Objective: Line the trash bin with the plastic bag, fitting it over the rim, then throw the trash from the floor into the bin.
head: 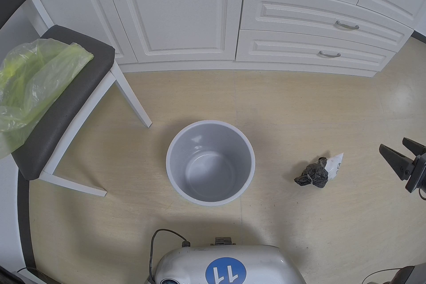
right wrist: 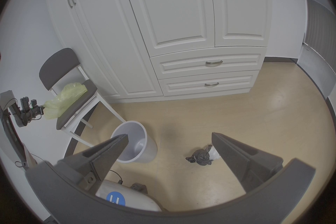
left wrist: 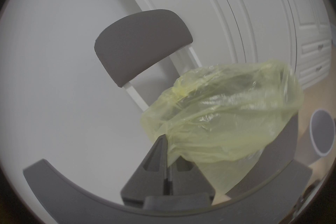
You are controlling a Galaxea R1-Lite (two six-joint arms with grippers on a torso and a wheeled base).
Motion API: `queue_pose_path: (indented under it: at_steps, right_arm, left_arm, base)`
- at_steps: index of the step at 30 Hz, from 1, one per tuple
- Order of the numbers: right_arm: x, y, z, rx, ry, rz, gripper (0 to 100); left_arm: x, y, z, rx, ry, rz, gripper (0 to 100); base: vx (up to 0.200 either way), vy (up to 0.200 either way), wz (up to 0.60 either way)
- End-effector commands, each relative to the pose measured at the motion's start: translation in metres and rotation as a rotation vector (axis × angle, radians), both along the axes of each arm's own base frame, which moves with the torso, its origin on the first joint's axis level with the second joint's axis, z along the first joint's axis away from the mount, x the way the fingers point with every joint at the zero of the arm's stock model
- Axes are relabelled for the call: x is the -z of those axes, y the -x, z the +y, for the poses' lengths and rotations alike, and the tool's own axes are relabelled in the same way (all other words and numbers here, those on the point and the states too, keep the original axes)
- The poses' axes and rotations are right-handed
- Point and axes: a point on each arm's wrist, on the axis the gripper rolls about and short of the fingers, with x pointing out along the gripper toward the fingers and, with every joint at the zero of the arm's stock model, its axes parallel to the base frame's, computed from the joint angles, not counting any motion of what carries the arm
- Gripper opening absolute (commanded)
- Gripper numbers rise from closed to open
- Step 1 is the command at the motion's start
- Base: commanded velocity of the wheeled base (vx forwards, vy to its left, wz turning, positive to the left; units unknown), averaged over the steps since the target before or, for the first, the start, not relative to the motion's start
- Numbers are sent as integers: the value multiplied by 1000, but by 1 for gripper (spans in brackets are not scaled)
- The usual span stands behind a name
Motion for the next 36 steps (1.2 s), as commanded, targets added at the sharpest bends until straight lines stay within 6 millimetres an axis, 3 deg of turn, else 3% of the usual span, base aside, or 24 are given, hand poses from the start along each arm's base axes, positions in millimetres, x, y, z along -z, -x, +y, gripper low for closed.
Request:
queue_pose_path:
  at_steps: [1,4,5,7,10,11,17,24,26,27,28,31,36]
  right_arm:
    - [-12,0,0,-1,-22,-49,100]
    - [-30,-2,2,-7,-53,-123,100]
    - [-30,-2,2,-7,-53,-123,100]
    - [-43,-7,6,-30,-67,-154,100]
    - [-43,-7,6,-30,-67,-154,100]
    - [-45,-7,12,-70,-68,-152,100]
    - [-43,0,14,-120,-76,-157,100]
    - [-37,-13,35,-203,-59,-94,100]
    - [-26,-27,60,-262,-50,-36,100]
    - [-26,-28,62,-261,-55,-36,100]
    - [-22,-39,77,-263,-97,-32,100]
    - [-14,-54,100,-242,-154,-47,100]
    - [-8,-59,115,-226,-203,-96,100]
  left_arm:
    - [-11,-6,-22,110,43,-103,0]
    - [-29,-1,-50,224,104,-221,0]
    - [-29,-1,-50,224,104,-221,0]
    - [-44,11,-76,321,106,-288,0]
    - [-44,11,-76,321,106,-288,0]
    - [-57,25,-110,487,126,-284,0]
    - [-85,54,-150,772,232,-225,0]
    - [-94,57,-158,890,369,-218,0]
    - [-106,54,-161,945,460,-245,0]
    - [-107,54,-161,952,472,-248,0]
    - [-112,56,-164,998,533,-262,0]
    - [-115,56,-168,1065,583,-255,0]
    - [-112,53,-169,1070,585,-237,0]
  base:
    - [0,0,0]
    - [0,0,0]
    - [0,0,0]
    - [0,0,0]
    - [0,0,0]
    - [0,0,0]
    - [0,0,0]
    - [0,0,0]
    - [0,0,0]
    - [0,0,0]
    - [0,0,0]
    - [0,0,0]
    - [0,0,0]
